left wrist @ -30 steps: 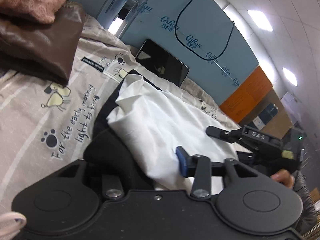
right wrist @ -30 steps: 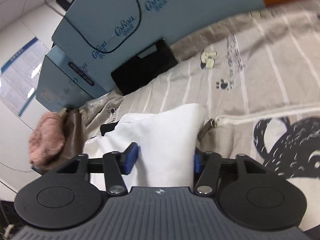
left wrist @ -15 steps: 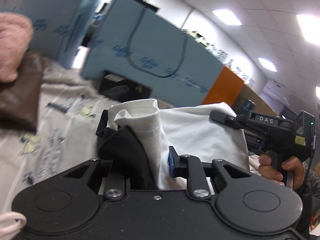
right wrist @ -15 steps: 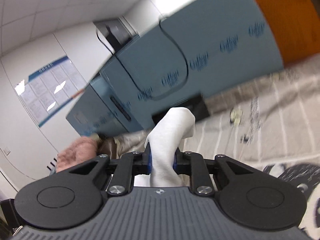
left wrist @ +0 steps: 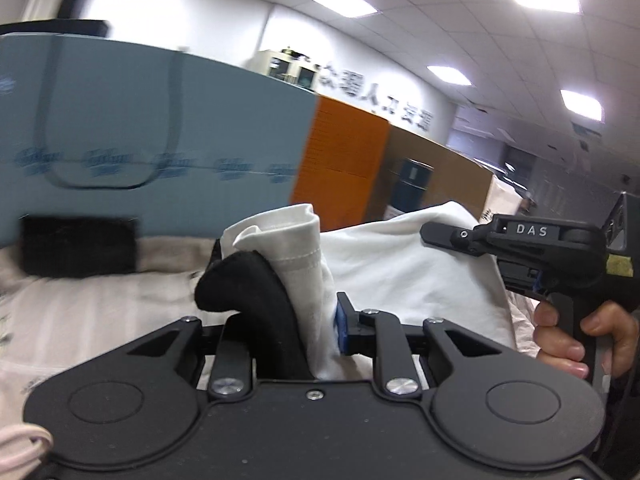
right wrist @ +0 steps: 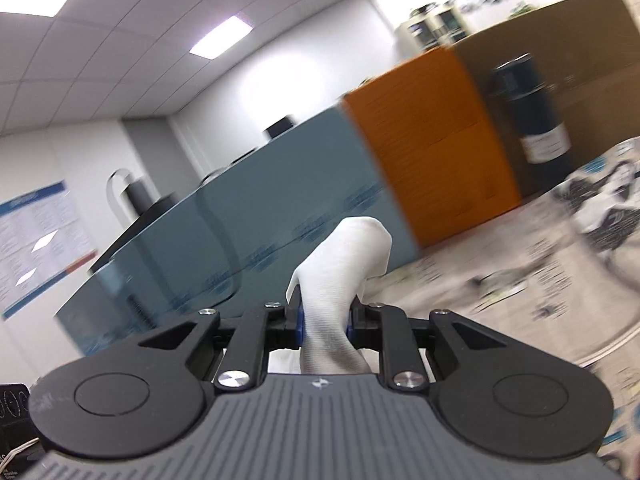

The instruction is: Fold clothes

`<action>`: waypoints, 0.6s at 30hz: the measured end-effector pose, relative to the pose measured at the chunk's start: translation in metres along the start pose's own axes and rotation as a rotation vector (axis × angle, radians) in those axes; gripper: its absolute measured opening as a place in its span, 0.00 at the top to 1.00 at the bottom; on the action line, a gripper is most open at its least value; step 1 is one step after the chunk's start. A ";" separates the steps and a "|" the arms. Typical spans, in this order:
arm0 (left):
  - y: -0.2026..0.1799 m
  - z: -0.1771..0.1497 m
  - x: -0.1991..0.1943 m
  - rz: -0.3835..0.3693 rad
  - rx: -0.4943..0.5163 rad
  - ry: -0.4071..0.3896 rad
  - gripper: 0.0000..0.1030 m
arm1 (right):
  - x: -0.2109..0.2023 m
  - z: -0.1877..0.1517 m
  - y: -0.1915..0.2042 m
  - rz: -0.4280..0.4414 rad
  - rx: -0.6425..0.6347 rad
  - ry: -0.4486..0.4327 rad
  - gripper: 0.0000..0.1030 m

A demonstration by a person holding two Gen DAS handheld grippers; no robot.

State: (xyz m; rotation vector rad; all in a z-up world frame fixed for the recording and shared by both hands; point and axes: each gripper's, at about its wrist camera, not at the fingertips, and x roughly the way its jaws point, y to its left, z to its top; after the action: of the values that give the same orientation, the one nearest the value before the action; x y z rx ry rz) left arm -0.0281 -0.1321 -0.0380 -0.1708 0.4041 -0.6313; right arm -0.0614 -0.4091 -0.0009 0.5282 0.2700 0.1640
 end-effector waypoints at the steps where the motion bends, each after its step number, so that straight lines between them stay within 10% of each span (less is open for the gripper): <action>1: -0.006 0.003 0.011 -0.011 0.013 0.000 0.77 | -0.002 0.005 -0.008 -0.020 0.003 -0.015 0.85; 18: -0.077 0.000 0.165 -0.073 -0.003 0.003 0.78 | 0.028 0.076 -0.130 -0.359 -0.045 -0.148 0.85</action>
State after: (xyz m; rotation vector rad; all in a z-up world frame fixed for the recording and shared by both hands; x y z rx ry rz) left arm 0.0515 -0.2926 -0.0683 -0.1879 0.4030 -0.7031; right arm -0.0014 -0.5497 -0.0104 0.4369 0.2125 -0.2167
